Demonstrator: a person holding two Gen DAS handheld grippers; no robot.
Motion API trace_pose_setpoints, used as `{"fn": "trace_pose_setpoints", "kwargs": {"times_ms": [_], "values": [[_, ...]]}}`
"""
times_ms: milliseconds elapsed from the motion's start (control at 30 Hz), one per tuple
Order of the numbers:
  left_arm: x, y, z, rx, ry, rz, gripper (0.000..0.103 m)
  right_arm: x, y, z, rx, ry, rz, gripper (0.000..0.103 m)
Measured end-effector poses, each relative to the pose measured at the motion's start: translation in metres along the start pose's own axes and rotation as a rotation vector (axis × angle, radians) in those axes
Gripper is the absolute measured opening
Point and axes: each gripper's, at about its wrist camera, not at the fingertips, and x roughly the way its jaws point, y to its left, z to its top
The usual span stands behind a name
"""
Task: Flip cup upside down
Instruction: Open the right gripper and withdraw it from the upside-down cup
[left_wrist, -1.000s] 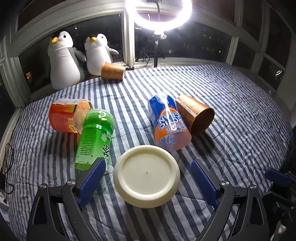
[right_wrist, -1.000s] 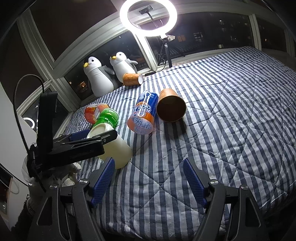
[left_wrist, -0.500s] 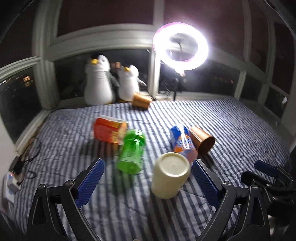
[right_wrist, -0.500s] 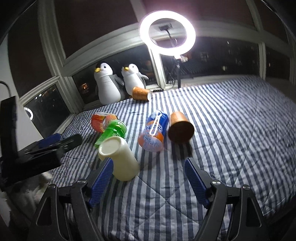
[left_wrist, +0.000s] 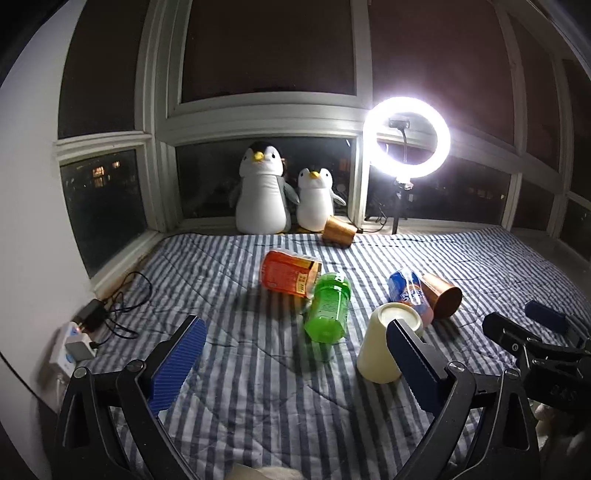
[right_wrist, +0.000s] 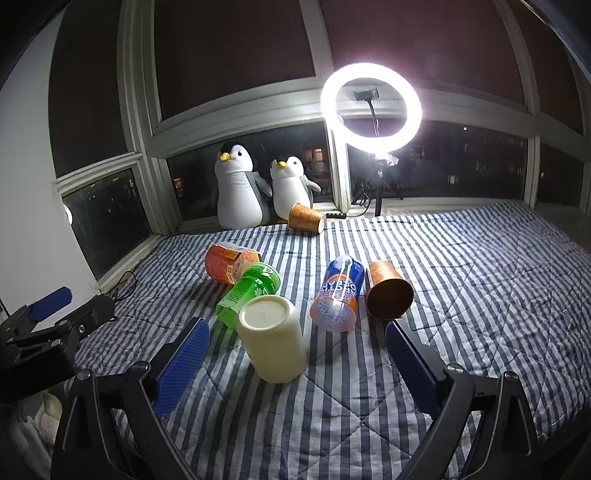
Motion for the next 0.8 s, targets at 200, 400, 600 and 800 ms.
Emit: {"fn": "trace_pose_setpoints", "kwargs": {"times_ms": [200, 400, 600, 800], "values": [[-0.006, -0.004, -0.001, -0.009, -0.004, -0.008, 0.101, -0.011, 0.01, -0.001, -0.043, -0.049, -0.043, 0.098], [-0.012, -0.011, 0.0, 0.004, -0.023, -0.004, 0.102, -0.019, 0.009, -0.002, -0.044, -0.071, -0.057, 0.099], [-0.016, -0.012, 0.0, 0.001, -0.029, -0.002, 0.102, -0.021, 0.008, -0.001, -0.045, -0.073, -0.06, 0.099], [-0.019, -0.011, 0.001, 0.0, -0.033, 0.0, 0.102, -0.023, 0.01, -0.001, -0.046, -0.078, -0.061, 0.099]]}}
